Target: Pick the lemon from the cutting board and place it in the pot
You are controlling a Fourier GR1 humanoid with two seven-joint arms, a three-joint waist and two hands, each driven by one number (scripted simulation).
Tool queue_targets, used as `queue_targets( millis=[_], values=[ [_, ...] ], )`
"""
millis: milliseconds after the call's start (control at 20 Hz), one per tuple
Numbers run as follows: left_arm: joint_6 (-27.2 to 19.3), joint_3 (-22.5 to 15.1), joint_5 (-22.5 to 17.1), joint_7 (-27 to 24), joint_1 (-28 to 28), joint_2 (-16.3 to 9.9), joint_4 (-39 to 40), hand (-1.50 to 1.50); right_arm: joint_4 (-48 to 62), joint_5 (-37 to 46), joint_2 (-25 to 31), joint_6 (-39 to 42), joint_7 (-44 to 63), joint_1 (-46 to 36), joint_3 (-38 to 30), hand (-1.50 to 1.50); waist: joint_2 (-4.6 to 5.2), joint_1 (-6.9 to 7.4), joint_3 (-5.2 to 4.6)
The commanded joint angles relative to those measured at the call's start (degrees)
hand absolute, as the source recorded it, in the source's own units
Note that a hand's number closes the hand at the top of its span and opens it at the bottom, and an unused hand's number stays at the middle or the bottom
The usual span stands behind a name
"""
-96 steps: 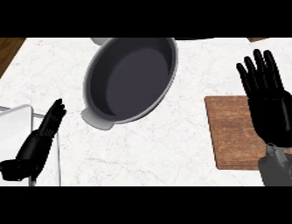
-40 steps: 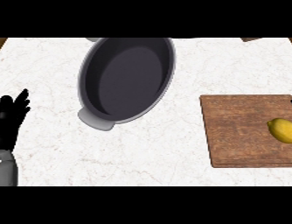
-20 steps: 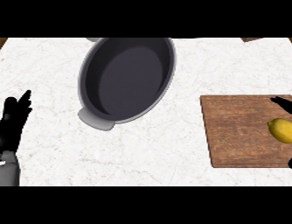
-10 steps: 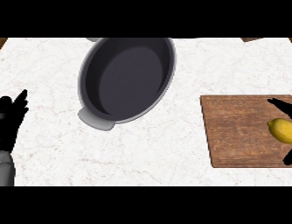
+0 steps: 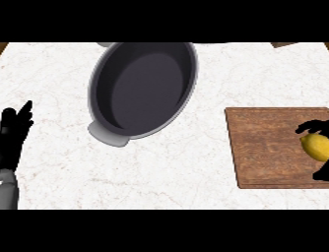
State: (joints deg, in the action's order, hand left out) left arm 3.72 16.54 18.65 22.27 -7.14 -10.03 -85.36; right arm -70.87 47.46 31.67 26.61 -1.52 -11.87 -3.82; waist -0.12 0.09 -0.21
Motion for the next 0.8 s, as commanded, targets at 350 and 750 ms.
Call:
queue_targets(
  millis=[350,750],
  values=[
    [-0.2,0.2,-1.0,-0.8,-3.2,-1.8,4.3,0.0,-0.6,5.8,-1.0,-11.4,-6.4,-1.5,0.0,1.5,0.13,-0.15,0.21],
    [-0.3,-0.1,-1.3,-1.3,1.5,-1.2,0.6,0.0,-14.4,9.4,-15.3,-13.4,15.2,5.3,1.9,1.5,-0.2,-0.73,0.14]
  ],
)
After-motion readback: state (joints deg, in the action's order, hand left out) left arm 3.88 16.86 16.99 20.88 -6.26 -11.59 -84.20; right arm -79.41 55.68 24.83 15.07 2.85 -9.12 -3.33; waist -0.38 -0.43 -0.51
